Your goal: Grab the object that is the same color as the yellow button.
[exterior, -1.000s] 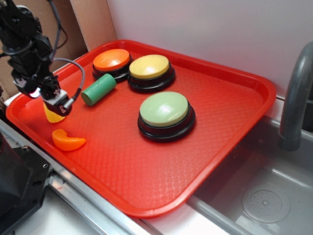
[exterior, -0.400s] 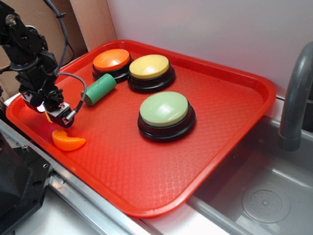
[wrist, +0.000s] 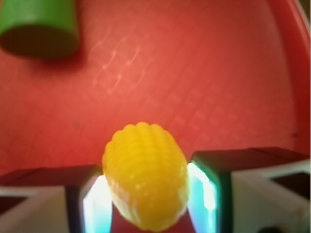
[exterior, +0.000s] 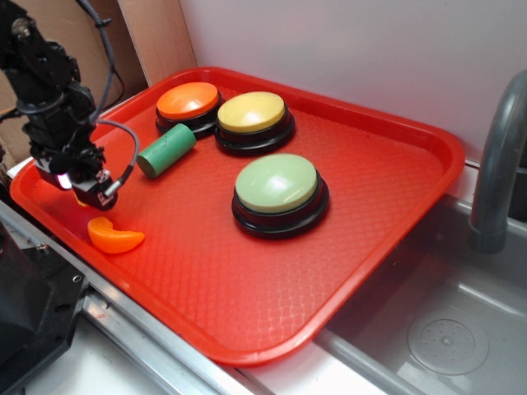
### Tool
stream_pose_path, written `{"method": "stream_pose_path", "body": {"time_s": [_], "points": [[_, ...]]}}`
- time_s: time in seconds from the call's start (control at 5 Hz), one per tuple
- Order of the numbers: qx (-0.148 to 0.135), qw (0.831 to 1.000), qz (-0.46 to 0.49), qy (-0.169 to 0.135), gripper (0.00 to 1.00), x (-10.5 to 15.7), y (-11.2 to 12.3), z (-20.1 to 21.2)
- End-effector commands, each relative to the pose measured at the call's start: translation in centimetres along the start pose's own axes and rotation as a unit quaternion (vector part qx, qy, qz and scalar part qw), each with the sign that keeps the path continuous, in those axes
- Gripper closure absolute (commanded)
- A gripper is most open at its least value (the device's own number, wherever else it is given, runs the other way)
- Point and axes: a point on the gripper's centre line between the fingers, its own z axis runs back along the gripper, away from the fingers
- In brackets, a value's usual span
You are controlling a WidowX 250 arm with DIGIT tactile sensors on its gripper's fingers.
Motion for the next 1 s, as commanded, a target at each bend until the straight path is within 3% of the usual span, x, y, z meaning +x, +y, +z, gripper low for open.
{"method": "stream_pose_path", "body": {"time_s": [0.0, 0.2, 0.4, 0.6, 0.8], "points": [[-0.039, 0.997, 0.058, -0.012, 1.0, 1.0, -1.7, 6.5], [-0.092, 0.994, 0.058, -0.031, 1.0, 0.9, -4.6, 11.7], [-0.098, 0.993, 0.052, -0.047, 1.0, 0.2, -6.2, 16.0], [-0.126, 0.99, 0.03, -0.062, 1.0, -0.4, -8.0, 18.0], [-0.115, 0.991, 0.044, -0.052, 1.0, -1.1, -7.9, 16.5]]}}
